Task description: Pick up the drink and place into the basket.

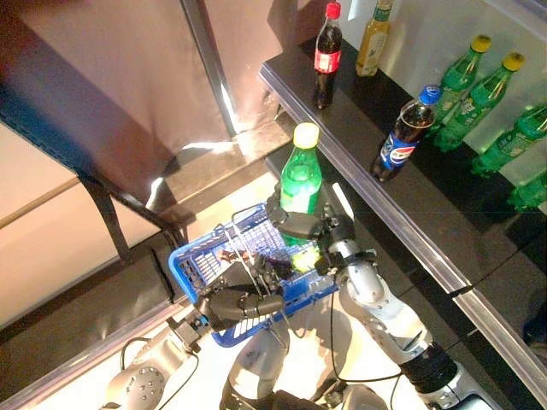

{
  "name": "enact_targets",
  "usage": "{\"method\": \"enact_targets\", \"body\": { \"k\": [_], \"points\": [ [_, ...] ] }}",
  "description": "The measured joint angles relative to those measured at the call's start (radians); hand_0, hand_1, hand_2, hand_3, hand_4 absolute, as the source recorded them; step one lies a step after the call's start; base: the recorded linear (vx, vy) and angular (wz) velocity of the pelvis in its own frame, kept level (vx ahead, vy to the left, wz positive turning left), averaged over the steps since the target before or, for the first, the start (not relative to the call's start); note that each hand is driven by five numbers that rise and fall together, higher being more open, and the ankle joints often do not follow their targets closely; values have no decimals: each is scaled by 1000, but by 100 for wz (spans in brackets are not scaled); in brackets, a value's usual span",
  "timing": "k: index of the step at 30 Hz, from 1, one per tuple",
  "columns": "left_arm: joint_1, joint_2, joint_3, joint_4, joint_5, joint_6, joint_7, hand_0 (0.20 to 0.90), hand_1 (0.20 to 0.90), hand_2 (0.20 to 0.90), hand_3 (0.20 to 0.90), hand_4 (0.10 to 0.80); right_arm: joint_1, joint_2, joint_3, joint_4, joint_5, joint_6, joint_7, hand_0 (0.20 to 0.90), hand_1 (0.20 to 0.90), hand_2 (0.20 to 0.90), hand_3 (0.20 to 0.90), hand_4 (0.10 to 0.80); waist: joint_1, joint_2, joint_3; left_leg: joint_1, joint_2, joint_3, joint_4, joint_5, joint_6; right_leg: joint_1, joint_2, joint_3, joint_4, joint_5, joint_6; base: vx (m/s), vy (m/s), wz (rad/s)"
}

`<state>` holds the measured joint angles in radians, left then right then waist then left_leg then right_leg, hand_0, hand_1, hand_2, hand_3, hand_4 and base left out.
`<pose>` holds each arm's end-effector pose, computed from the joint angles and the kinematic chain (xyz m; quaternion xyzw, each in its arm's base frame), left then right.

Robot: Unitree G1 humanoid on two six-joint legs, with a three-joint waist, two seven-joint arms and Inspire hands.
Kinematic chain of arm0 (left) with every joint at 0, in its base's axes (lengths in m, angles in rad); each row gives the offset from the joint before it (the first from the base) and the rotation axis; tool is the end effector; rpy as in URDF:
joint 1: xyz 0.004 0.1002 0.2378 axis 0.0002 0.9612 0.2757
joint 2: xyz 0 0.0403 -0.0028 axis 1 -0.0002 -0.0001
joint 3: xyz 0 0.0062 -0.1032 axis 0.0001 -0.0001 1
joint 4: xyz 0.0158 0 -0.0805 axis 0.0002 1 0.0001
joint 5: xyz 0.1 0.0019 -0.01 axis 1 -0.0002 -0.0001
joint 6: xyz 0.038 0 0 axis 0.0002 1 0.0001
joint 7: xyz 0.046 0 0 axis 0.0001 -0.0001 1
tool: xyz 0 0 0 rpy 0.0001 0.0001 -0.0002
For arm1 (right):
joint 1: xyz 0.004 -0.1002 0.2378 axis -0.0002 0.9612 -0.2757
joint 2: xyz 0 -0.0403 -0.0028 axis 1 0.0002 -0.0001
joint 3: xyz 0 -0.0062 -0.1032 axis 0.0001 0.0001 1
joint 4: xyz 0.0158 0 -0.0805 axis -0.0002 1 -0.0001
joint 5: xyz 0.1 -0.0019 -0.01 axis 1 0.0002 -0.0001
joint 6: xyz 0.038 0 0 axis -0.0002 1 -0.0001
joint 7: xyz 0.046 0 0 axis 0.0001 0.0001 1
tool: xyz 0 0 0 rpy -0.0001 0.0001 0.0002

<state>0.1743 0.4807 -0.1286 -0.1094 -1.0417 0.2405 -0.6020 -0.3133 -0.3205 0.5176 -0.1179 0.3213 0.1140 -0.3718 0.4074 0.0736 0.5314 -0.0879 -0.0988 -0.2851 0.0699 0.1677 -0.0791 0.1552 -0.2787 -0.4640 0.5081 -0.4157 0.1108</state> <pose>0.1637 0.2082 0.0338 -0.3231 0.1008 -0.3464 0.8749 0.2294 -0.0910 0.0985 -0.0296 -0.0704 0.1183 0.9900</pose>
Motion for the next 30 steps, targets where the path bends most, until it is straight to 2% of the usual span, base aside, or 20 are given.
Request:
{"method": "enact_targets", "body": {
  "k": [6, 9, 11, 20, 24, 30],
  "points": [
    [8, 3, 0, -17, 0, 19, -23, 300, 300, 300, 200, 100, 8, -1, 2, 204, -56, 4, 39, 300, 300, 300, 200, 100, 10, 0, 0, -1, -18, -11, -1, 3, 4, 1, -28, -23, 28, -17, 8, 27, 52, 10],
    [9, 14, 0, -25, -1, 20, -45, 300, 300, 300, 200, 100, 10, 0, 5, 224, -53, 2, 39, 300, 300, 300, 200, 100, 27, 0, 0, -1, -20, -14, -2, 3, 4, 2, -28, -26, 28, -21, 7, 15, 8, 3],
    [9, 19, 0, -57, -6, 20, -46, 300, 300, 300, 200, 100, 10, 4, 5, 229, -52, -8, 37, 300, 300, 300, 200, 100, 28, 1, 0, -1, -24, -29, -2, 4, 4, 12, -30, -49, 27, -24, 5, 18, 28, 19],
    [-8, 69, 2, -181, -46, 16, -144, 300, 300, 300, 200, 100, 1, 40, 13, 299, -58, -43, 35, 300, 300, 300, 200, 100, 36, 2, 0, -3, -36, -36, -2, 3, 2, 11, -42, -56, 31, -32, 14, 6, 22, 4],
    [-17, 86, 11, -186, -49, 12, -153, 300, 300, 300, 200, 100, 2, 40, 23, 389, -90, -45, 49, 300, 300, 300, 200, 100, 38, 4, -1, -20, -38, -37, 1, 0, -1, -6, -46, -57, 43, -37, 13, -16, -22, 2],
    [-18, 104, 9, -185, -48, 10, -153, 300, 300, 300, 200, 100, -17, 41, 35, 423, -173, -69, 53, 300, 300, 300, 200, 100, 43, 5, -1, -58, -41, -60, 0, 18, -11, -39, -49, -81, 67, -49, 7, -55, -66, 12]
  ]
}}
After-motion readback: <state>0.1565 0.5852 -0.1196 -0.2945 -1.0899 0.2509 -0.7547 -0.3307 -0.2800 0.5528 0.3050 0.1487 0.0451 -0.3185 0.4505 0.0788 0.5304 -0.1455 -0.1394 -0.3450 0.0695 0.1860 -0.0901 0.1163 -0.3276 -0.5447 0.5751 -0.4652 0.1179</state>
